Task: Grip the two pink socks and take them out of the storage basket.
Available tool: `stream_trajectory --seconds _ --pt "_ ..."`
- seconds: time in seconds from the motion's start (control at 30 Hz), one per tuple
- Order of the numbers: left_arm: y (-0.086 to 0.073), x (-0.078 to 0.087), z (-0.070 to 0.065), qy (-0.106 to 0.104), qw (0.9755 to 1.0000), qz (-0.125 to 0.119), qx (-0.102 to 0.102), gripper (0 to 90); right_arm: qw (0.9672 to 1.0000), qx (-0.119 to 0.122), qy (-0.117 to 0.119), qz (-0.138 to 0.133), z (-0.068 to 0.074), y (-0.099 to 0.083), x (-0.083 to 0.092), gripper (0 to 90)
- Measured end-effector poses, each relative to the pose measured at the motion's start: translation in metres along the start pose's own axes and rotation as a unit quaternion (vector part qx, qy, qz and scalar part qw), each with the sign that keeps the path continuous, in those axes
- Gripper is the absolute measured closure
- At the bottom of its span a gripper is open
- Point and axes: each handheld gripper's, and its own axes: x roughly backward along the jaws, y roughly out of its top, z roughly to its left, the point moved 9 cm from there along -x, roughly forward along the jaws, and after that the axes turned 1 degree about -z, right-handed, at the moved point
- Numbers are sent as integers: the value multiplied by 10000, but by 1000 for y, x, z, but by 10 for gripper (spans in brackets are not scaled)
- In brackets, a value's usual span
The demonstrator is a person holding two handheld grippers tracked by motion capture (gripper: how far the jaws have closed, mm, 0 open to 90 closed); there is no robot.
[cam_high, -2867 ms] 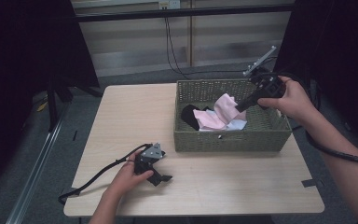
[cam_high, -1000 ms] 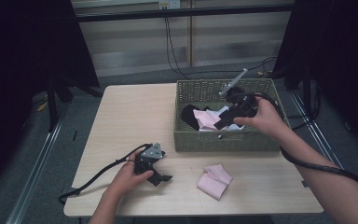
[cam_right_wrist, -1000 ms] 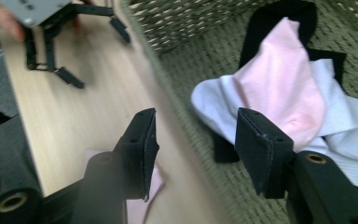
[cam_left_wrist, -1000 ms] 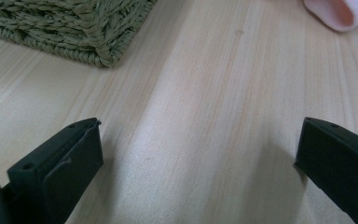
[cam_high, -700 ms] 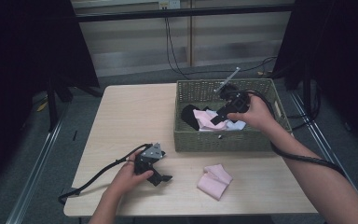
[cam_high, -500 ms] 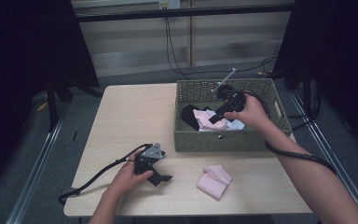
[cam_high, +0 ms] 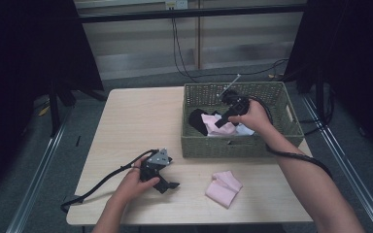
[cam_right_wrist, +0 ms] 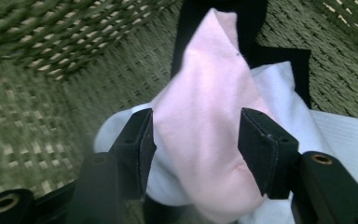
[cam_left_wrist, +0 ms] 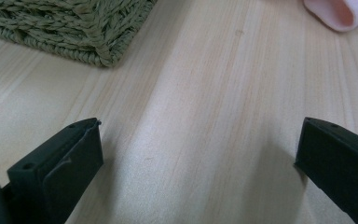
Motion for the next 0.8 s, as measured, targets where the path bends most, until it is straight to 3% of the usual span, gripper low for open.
stream_trajectory --seconds 0.53,0.8 --pt "0 0 0 6 10000 19 -3 0 9996 -264 -58 -42 -16 -1 -25 433" --pt "0 0 0 6 10000 20 -2 0 9999 -39 -159 -11 -15 -1 -35 567"
